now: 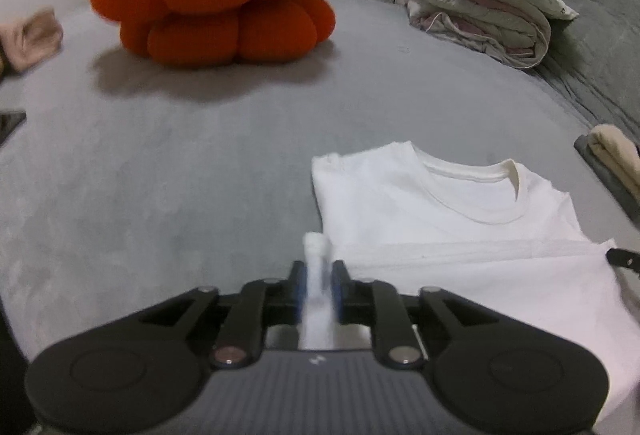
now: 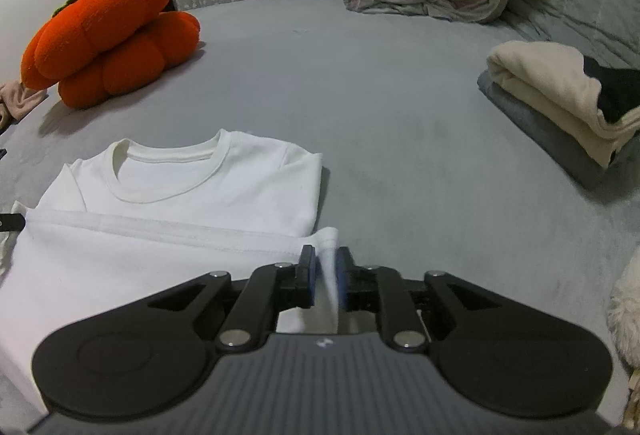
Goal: Fold clothes
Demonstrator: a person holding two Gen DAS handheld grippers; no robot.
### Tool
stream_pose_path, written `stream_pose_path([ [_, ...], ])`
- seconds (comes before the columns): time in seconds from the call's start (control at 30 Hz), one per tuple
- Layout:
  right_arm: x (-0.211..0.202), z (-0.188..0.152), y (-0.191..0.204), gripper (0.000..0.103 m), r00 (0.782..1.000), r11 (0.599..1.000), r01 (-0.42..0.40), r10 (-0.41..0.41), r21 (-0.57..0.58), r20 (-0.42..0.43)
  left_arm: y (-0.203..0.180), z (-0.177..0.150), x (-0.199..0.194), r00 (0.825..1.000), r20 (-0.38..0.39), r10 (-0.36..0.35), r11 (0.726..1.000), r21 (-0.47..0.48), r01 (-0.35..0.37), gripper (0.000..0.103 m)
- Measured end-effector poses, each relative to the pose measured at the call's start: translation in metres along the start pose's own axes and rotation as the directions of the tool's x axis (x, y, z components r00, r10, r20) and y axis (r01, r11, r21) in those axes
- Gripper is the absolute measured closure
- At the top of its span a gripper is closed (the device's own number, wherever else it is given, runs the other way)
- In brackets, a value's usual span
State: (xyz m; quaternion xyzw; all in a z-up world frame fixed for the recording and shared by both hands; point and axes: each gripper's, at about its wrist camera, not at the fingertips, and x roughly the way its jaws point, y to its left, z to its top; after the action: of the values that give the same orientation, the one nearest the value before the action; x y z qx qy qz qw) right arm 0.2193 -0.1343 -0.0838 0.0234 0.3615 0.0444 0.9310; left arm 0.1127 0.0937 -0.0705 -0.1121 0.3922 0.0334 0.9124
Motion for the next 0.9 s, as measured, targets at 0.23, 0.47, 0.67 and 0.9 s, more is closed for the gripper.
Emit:
stream_pose_path([
  [0.23,-0.023,-0.004,-0.007,0.066,1.0,0.993,-0.029,0.028,0.116,0.008,0.029,-0.005,-0.023,0.998,-0.006,-0.058,0.987,-0.147,0.057,0.08],
  [0.47,-0.068,-0.032,-0.022,0.066,0.997,0.964,-0.075,0.08,0.254,-0.008,0.033,-0.044,-0.058,0.988,-0.018,-0.153,0.968,-0.203,0.147,0.067],
  [0.67,-0.088,-0.056,-0.031,0.066,0.985,0.92,-0.159,0.17,0.358,-0.001,0.025,-0.07,-0.059,0.987,-0.019,-0.159,0.974,-0.165,0.154,0.063],
  [0.9,-0.092,-0.061,-0.024,0.096,0.986,0.937,-0.151,0.164,0.316,-0.015,0.026,-0.074,-0.051,0.978,-0.017,-0.21,0.961,-0.188,0.203,0.099],
])
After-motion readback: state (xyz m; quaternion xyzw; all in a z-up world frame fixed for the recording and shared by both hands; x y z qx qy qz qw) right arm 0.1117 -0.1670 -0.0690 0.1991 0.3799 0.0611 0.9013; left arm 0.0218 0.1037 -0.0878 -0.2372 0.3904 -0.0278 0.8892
